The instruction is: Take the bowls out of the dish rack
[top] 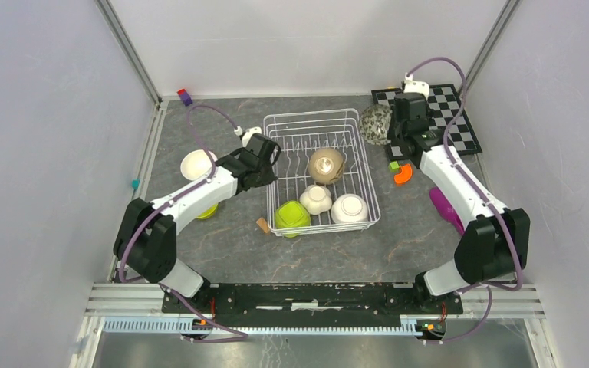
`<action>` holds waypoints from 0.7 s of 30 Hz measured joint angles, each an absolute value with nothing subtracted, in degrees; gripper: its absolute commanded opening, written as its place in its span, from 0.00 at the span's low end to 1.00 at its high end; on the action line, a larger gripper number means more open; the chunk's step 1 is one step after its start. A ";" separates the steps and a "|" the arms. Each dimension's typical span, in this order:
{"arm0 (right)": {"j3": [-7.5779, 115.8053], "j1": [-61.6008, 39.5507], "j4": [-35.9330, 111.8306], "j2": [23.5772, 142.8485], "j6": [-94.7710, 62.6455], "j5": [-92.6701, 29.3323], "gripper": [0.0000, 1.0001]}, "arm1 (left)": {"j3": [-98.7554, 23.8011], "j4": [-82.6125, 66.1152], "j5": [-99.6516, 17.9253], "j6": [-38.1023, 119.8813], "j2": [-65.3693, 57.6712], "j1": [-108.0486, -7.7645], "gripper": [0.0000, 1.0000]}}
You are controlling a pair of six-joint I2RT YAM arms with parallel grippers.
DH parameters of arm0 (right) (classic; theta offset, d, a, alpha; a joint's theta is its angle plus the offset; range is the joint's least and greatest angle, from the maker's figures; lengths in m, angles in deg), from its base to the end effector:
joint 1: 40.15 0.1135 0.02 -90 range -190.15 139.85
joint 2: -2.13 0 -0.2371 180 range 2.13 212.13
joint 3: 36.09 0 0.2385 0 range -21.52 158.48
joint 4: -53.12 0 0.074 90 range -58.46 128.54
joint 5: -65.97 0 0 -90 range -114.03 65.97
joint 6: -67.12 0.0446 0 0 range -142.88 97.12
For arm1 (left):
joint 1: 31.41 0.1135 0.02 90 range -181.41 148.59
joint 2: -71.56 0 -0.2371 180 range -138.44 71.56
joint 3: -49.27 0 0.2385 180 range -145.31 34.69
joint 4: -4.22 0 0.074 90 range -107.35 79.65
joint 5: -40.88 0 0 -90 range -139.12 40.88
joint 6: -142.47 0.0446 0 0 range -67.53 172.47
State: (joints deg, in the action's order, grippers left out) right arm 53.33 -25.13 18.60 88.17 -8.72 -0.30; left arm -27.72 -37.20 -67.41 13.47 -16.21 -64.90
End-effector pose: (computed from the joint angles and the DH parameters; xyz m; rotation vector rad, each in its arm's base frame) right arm 0.3330 0.0708 0.3047 0.2278 2.0537 -0.1256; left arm 0.2716 -0.1629 0.2139 -0.2499 2.4140 -0.1759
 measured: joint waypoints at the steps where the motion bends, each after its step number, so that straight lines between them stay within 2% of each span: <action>1: 52.32 -25.72 17.70 87.82 -6.89 -1.00 0.00 | -27.72 -37.20 -67.17 13.49 -16.21 -64.16 0.02; 13: 44.17 -29.72 17.11 86.66 7.45 -9.74 0.00 | -27.46 -39.06 -68.81 13.51 -15.12 -56.62 0.03; 21: 46.66 -29.87 20.70 98.09 15.10 -15.51 0.00 | -26.65 -39.80 -69.53 13.42 -14.26 -55.20 0.06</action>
